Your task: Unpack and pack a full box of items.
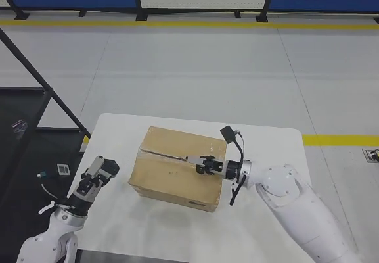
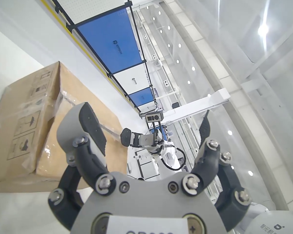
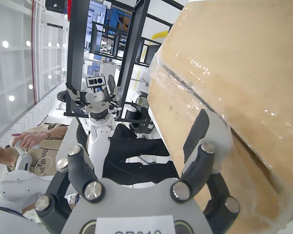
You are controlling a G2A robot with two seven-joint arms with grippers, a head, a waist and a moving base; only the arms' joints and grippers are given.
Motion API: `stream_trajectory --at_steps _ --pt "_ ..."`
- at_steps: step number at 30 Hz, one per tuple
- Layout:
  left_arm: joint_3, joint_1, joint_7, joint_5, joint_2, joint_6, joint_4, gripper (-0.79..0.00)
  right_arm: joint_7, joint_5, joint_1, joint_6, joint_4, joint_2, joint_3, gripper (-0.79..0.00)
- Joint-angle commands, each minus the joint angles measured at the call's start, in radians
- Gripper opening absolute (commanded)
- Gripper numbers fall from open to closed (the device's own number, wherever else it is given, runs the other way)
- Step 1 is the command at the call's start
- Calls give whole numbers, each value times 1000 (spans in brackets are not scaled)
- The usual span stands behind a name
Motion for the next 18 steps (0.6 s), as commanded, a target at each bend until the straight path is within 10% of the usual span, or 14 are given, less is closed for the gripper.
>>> stream_trajectory --at_steps 1,18 --pt "1 0 1 -1 1 -1 1 0 -3 0 4 3 13 -2 1 0" --pt "89 -88 -95 -84 8 54 42 0 46 -18 -59 72 -16 20 87 0"
